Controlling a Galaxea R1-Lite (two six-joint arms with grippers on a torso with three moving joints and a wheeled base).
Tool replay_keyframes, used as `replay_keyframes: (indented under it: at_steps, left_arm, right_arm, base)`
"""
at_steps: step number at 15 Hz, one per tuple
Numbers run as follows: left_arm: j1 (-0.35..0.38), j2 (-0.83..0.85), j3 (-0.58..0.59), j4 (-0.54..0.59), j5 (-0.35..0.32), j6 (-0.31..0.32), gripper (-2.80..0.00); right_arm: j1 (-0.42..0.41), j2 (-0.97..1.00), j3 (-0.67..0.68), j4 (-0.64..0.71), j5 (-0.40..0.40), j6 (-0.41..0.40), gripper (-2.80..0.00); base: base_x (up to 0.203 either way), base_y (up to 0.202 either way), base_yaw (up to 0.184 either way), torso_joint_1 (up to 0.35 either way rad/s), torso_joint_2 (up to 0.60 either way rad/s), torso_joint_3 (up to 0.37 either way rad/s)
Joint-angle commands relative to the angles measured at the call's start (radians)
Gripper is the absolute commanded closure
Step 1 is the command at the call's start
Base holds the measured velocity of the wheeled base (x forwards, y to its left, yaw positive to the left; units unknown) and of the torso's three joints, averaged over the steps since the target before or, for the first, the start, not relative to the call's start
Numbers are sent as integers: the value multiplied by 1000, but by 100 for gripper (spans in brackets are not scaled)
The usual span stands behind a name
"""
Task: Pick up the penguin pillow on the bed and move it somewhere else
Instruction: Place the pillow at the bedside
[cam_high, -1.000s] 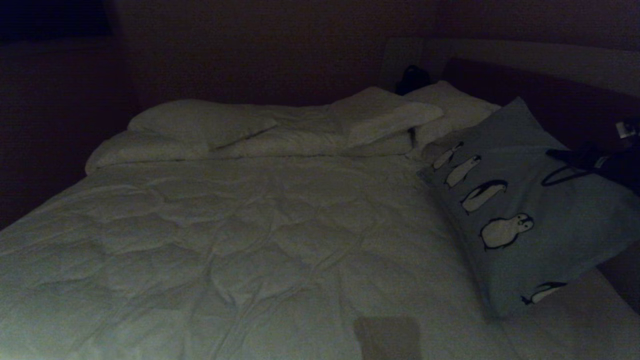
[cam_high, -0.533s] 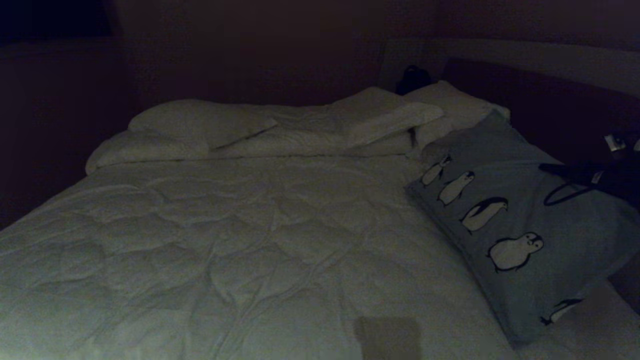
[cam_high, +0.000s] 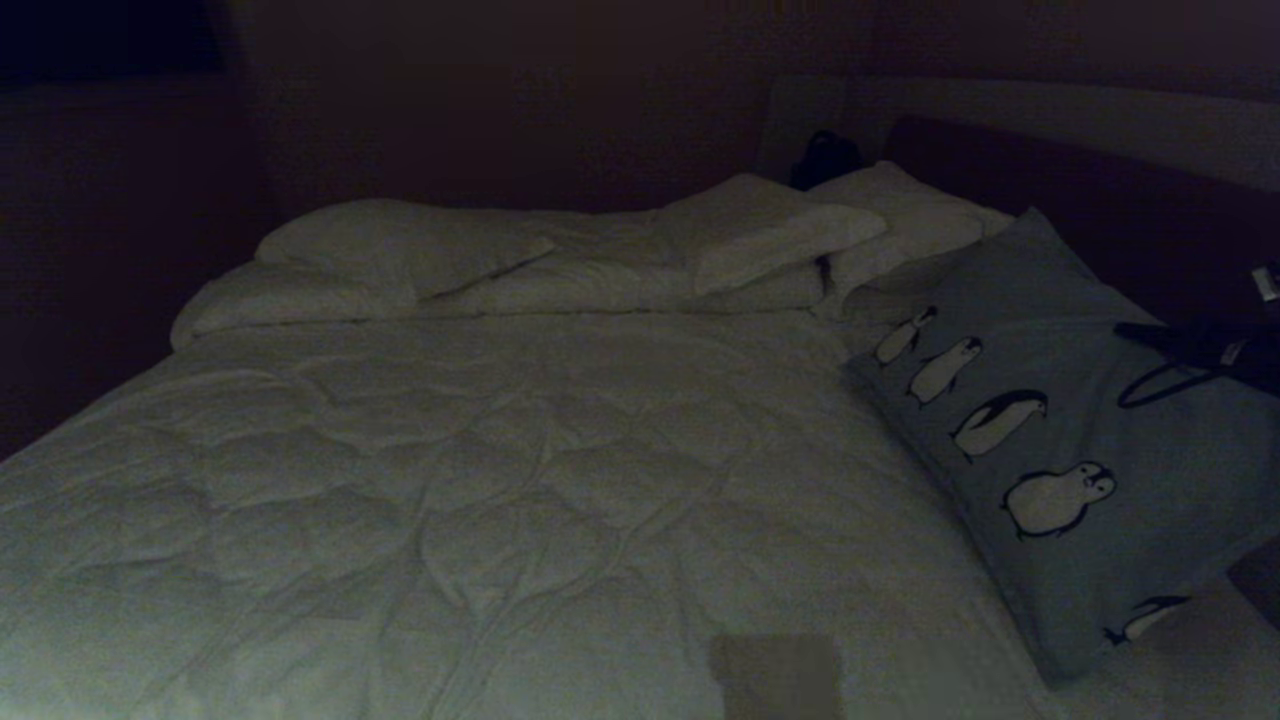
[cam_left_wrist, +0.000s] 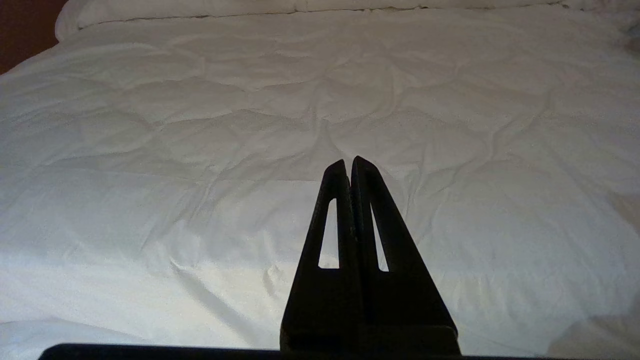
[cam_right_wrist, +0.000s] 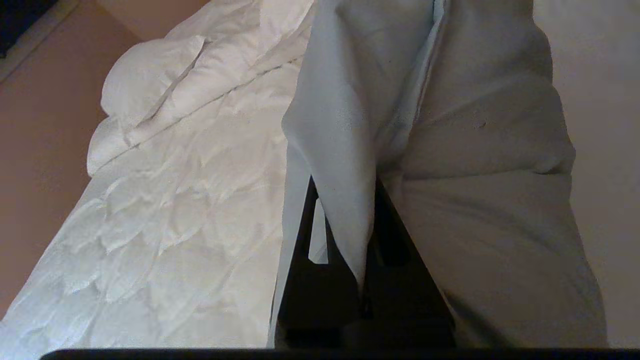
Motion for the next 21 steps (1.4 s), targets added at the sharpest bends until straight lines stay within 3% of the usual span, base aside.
replay_keyframes:
  at_steps: [1, 8, 10, 16, 21]
  left_arm:
    - [0, 0, 0, 0, 0, -1, 0]
    - [0, 0, 0, 0, 0, 0, 0]
    - [0, 0, 0, 0, 0, -1, 0]
    - [0, 0, 0, 0, 0, -1, 0]
    - [0, 0, 0, 0, 0, -1, 0]
  right_arm:
    - [-8, 14, -12, -2, 5, 6, 0]
    - [-21, 107, -69, 0, 4, 59, 0]
    - [-22, 116, -73, -1, 4, 59, -280]
    - [-67, 81, -83, -9, 3, 59, -280]
    - [-95, -83, -21, -28, -8, 51, -280]
  base:
    - [0, 0, 0, 0, 0, 0]
    - [0, 0, 0, 0, 0, 0]
    - [0, 0, 0, 0, 0, 0]
    - [0, 0, 0, 0, 0, 0]
    - [0, 0, 0, 0, 0, 0]
